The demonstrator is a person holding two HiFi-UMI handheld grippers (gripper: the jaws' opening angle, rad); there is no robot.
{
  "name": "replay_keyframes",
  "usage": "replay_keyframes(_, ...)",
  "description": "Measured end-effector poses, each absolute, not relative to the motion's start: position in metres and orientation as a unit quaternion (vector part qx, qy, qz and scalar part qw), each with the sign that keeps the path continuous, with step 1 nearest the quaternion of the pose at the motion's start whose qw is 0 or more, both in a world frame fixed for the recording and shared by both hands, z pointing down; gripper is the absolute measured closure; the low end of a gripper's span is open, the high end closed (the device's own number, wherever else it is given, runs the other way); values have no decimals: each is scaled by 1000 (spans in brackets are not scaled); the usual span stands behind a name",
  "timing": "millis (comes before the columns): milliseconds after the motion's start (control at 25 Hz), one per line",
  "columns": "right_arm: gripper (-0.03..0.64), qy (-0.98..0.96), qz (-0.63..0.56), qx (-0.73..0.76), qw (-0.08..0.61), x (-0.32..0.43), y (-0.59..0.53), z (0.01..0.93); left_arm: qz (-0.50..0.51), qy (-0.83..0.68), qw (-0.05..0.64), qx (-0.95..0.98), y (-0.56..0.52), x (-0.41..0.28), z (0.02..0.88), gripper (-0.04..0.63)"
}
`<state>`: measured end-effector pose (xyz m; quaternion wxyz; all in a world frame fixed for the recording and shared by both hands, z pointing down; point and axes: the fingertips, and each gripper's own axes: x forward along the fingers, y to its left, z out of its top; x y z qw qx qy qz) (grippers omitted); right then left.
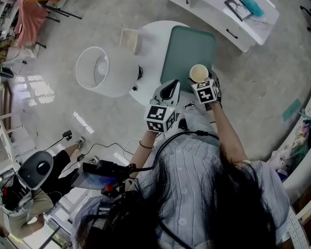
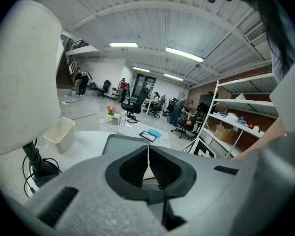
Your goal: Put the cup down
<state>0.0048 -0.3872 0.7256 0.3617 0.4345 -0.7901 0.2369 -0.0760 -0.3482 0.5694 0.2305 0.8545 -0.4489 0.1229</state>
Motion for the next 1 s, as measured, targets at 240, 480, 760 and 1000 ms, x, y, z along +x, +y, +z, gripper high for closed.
replay_keyframes(240,213,-784,234,446,363,5,-390,724,125,-449,227,855,-345,-79,567,577)
replay_keyframes(480,213,-785,233,462,341,4,-392,711,124,-452,223,855,-340,-83,566,577)
replay_keyframes(760,213,-787,228,489,300,11,-393,686,118,-453,217,856,-337,-84,562,577)
replay_keyframes(1000,215,-795,223,502,257,17,-387,653,113,-455,211,858,-330,-86,557,577)
